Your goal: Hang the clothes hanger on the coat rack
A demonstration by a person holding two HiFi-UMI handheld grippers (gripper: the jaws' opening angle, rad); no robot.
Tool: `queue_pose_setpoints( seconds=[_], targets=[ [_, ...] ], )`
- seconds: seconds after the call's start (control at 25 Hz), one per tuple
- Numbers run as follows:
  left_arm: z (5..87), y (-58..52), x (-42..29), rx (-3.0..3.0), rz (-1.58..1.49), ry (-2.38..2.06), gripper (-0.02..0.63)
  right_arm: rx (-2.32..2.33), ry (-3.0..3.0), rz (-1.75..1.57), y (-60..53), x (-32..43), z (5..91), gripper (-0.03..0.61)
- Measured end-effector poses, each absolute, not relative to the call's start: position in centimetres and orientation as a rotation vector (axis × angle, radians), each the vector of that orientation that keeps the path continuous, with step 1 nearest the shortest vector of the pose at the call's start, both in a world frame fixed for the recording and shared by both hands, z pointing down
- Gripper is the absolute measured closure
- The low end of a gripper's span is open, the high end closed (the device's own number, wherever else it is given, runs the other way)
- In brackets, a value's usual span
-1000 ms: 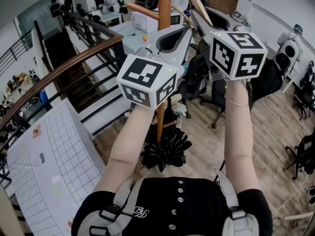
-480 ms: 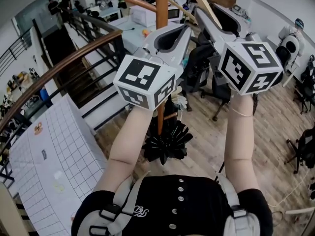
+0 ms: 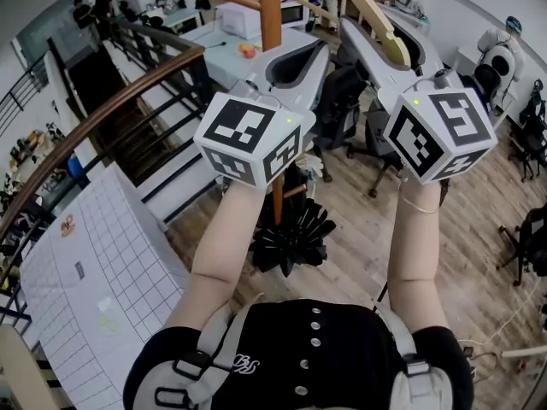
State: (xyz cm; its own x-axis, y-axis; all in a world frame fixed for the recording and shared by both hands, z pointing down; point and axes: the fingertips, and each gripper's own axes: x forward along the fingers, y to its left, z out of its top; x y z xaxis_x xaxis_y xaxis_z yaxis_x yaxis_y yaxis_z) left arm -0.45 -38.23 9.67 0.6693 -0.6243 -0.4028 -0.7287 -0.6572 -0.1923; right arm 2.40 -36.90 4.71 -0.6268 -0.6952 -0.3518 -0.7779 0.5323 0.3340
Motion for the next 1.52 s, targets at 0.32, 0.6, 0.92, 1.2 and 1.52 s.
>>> queue_pose_setpoints(
  seconds=[0.32, 0.6, 0.92, 1.2, 1.52],
  targets=[
    [10.6, -37.4, 0.0, -2.559, 0.434, 1.054, 0.614, -1.205, 2.596, 0.678, -34.9, 2.6, 6.5, 0.407],
    [12.9, -36.7, -0.4, -2.595, 0.453, 1.080, 0.614, -1.168, 2.633, 0.614, -34.0, 2.4, 9.3, 0.402],
    [15.3, -35.9, -0.2, -2.636, 0.442, 1.114, 0.614, -1.151, 2.676, 0.451, -35.1, 2.8, 13.9, 0.426],
    [17.9, -36.0, -0.1, -2.678, 0.414, 1.142, 0.615, -1.101, 2.675, 0.369, -34.6, 3.2, 16.7, 0.515],
    [19.9, -35.5, -0.4, -2.689, 0.419, 1.171, 0.614, -1.105, 2.681, 0.408, -34.0, 2.9, 18.8, 0.578]
  ],
)
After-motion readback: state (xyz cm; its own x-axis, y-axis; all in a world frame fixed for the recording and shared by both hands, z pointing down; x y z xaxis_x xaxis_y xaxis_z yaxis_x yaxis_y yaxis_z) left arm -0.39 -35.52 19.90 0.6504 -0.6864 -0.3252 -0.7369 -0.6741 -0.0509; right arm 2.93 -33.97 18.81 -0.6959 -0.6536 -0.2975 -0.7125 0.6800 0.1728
